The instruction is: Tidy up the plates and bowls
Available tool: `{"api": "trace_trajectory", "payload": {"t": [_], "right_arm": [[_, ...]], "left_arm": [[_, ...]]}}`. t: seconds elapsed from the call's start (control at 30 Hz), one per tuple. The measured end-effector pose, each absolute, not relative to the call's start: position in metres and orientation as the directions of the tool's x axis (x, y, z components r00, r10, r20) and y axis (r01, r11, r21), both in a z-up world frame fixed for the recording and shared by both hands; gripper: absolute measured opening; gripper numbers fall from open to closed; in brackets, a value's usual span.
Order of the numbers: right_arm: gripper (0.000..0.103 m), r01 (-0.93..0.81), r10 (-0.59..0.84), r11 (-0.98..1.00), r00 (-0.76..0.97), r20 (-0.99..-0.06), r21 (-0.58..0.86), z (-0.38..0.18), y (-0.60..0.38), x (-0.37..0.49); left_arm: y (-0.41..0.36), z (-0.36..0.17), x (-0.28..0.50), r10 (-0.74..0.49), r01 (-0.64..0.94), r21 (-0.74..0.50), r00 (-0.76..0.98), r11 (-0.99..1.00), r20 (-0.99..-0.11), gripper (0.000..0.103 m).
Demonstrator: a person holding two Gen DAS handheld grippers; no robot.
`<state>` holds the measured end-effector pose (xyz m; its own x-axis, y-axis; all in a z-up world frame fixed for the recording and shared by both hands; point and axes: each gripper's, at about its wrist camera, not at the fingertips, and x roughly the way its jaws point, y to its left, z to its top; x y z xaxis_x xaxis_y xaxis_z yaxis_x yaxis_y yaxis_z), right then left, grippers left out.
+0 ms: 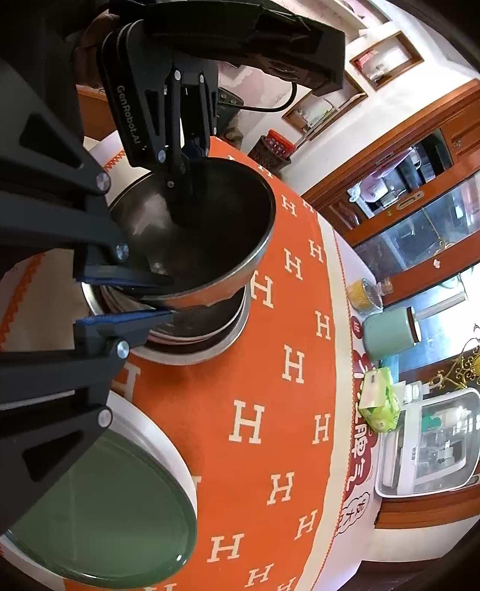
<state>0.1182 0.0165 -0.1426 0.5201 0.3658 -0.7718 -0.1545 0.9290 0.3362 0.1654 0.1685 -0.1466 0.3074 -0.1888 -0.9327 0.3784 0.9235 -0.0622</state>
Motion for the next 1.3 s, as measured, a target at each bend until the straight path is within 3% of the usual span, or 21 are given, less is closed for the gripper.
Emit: {"api": "trace_trajectory", "payload": {"t": [0.23,0.33,0.67,0.8,1.13,1.3], "right_arm": [[0.014,-0.109,0.336,0.938,0.520,-0.785,0.329,-0.144,0.017,0.124],[0.019,-0.096,0.328,0.940,0.519,-0.789,0.328,-0.144,0.016,0.125],[0.023,-0.079,0.323,0.941,0.505,-0.801,0.329,-0.141,0.012,0.127],[0.032,-0.068,0.322,0.940,0.508,-0.799,0.336,-0.136,0.008,0.128],[0.053,0.019,0.388,0.895,0.461,-0.798,0.446,-0.129,-0.009,0.138],[0.057,0.085,0.418,0.869,0.404,-0.814,0.488,-0.139,-0.013,0.142]], "left_arm": [[0.168,-0.156,0.176,-0.171,0.414,-0.046,0.269,0.909,-0.948,0.018],[0.167,-0.160,0.179,-0.175,0.429,-0.053,0.251,0.902,-0.952,0.019],[0.167,-0.153,0.180,-0.223,0.449,-0.093,0.247,0.889,-0.943,0.032],[0.174,-0.141,0.180,-0.249,0.436,-0.106,0.286,0.894,-0.925,0.051],[0.207,-0.122,0.196,-0.318,0.352,-0.199,0.322,0.915,-0.892,0.064],[0.218,-0.136,0.202,-0.318,0.314,-0.230,0.267,0.921,-0.910,0.064]]}}
